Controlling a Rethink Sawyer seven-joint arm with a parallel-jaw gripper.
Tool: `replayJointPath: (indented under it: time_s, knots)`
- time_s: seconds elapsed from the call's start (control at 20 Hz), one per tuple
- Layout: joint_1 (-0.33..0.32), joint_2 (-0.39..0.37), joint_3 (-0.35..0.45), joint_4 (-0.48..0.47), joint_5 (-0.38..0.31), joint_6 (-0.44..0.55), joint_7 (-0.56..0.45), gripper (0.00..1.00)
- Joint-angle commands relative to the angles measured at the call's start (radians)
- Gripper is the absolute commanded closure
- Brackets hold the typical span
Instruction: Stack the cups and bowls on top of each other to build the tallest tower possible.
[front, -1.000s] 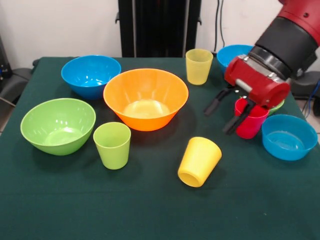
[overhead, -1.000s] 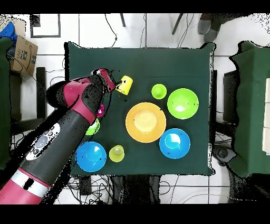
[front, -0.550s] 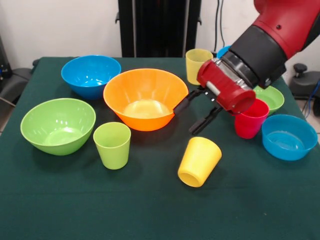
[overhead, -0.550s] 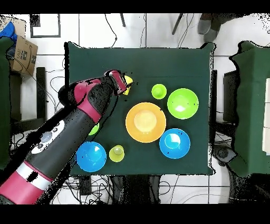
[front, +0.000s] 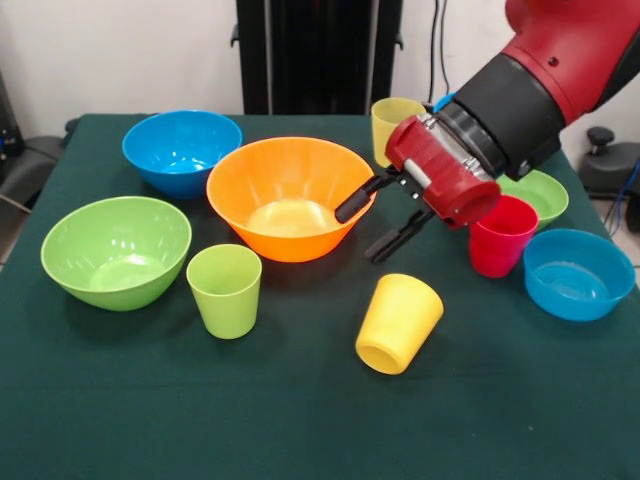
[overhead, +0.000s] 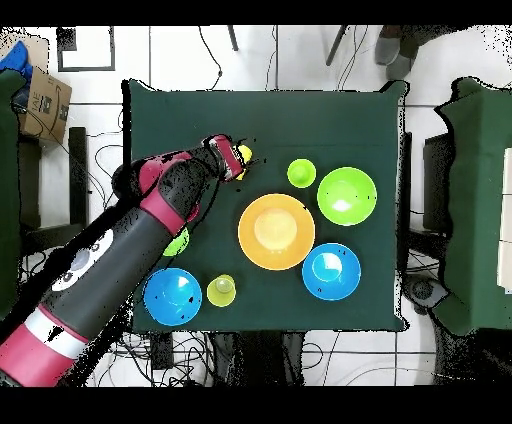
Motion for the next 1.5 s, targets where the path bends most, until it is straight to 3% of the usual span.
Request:
replayJointPath:
  time_s: [0.05, 0.25, 0.6, 1.1, 1.3, 1.5]
  knots:
    - [0.033, -0.019, 0.051, 0.010, 0.046, 0.182, 0.235, 0.00]
    - [0.042, -0.036, 0.054, -0.003, 0.053, 0.243, 0.221, 0.00]
    - [0.046, -0.056, 0.072, -0.005, 0.053, 0.262, 0.197, 0.00]
    - [0.047, -0.124, 0.186, 0.045, 0.048, 0.177, 0.122, 0.00]
    - [-0.027, -0.222, 0.385, 0.057, 0.012, 0.110, -0.105, 0.00]
    - [-0.171, -0.352, 0.637, 0.089, -0.106, 0.015, -0.459, 0.00]
